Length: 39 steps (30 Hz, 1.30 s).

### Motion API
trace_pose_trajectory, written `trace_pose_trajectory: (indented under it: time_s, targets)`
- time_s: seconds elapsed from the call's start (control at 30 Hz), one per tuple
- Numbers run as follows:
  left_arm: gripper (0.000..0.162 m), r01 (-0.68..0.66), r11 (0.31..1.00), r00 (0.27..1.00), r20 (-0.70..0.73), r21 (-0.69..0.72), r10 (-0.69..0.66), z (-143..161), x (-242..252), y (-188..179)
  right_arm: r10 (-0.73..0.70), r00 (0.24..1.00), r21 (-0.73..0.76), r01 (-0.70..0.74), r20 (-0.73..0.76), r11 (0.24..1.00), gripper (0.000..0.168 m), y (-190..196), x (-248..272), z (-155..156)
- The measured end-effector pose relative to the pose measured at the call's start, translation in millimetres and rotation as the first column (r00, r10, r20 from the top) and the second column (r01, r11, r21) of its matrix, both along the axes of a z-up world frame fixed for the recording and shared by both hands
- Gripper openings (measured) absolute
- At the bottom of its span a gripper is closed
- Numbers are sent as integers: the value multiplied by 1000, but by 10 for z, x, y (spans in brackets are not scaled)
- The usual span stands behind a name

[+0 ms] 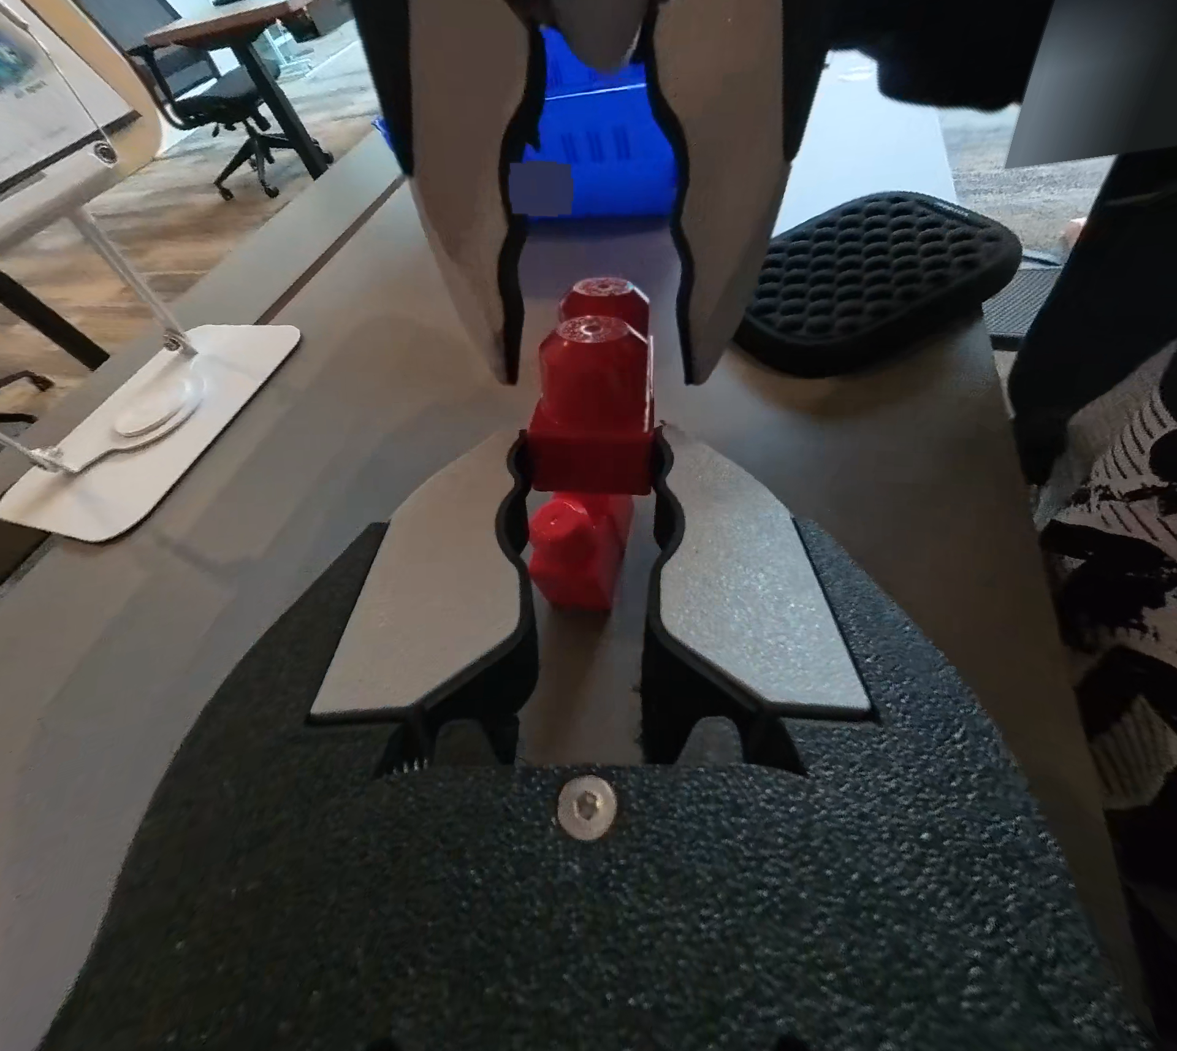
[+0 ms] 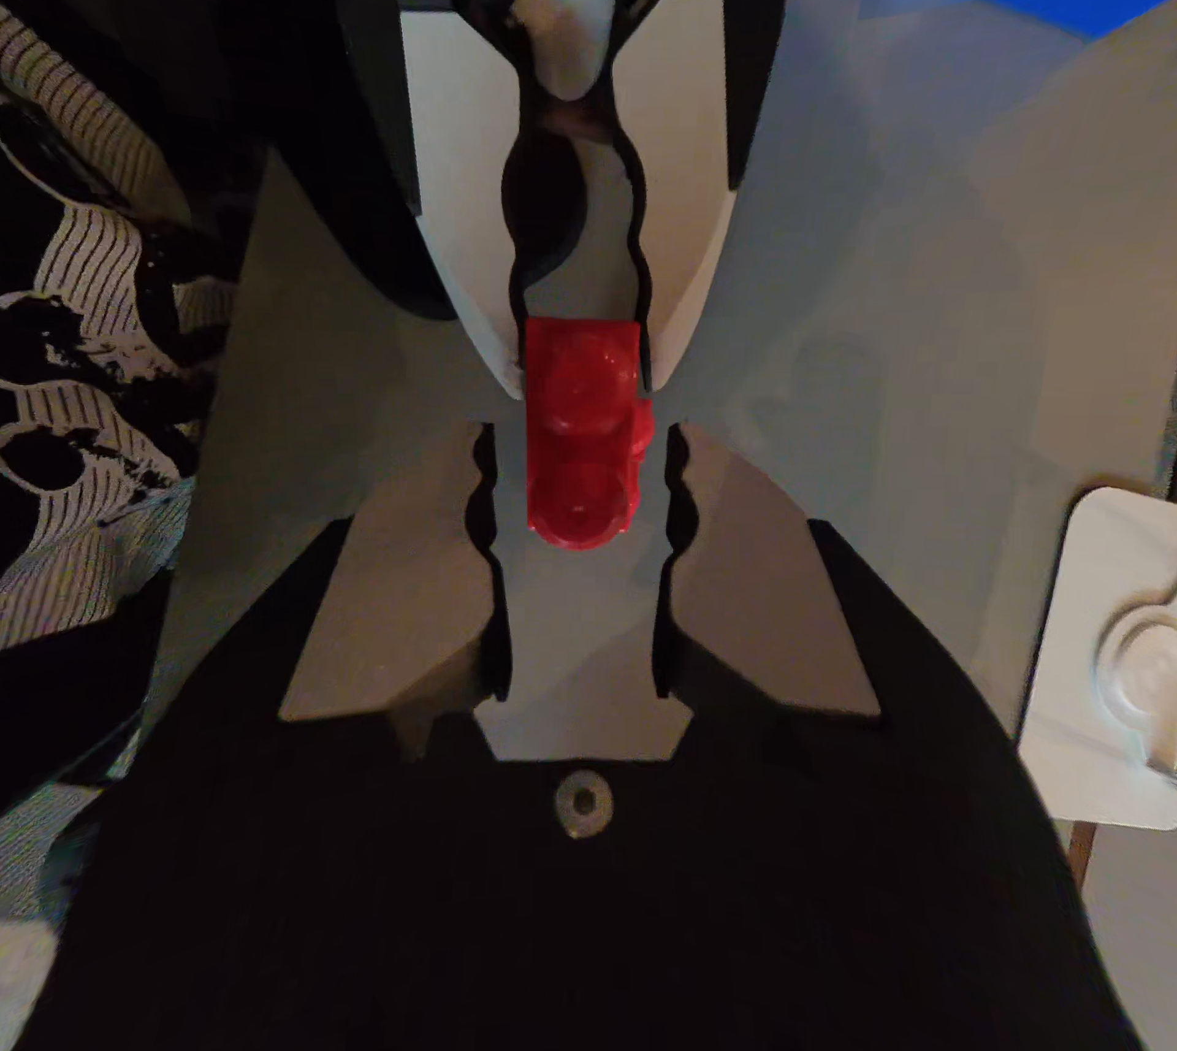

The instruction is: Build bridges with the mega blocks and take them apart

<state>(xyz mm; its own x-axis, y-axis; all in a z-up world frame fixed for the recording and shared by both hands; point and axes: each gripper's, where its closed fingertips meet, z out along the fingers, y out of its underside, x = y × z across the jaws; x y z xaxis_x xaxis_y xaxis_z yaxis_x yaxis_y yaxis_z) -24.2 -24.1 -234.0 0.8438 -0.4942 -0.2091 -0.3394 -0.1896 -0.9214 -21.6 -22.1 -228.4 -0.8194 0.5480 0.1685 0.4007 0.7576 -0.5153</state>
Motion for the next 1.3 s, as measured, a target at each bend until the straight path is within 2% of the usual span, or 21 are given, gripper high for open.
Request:
trace_pose_trajectory:
  time_s: [0.2,0.47,0.6,0.7,0.8,0.97,1.1,1.3]
  targets:
    - [36,9,1000,1000,14,3,-9,-19,25,17,0,995,104,-11,104,994,45,18,25,-91]
    - [36,8,1000,999,40,22,-9,-13,13,29,3,995,153,-18,97,988,35,5,-24,-150]
    - [36,-5,999,1000,0,41,5,-48,-58,41,-8,996,172,-8,92,985,34,32,-84,-156]
    - [51,15,999,999,-46,-40,-17,-234,-182,13,-52,991,227,24,120,974,34,148,-118,-196]
    - [63,81,990,997,-7,-116,-83,-396,-264,-40,-94,985,260,54,144,964,34,223,-145,-248]
    - [80,173,981,984,57,-86,-169,-482,-339,-72,-141,975,285,88,172,955,34,284,-178,-339]
    - [85,193,978,976,119,-73,-184,-593,-366,-41,-154,969,302,91,191,949,34,297,-186,-424]
    - [81,181,981,980,91,-72,-175,-659,-363,-4,-174,958,312,97,228,945,34,277,-185,-532]
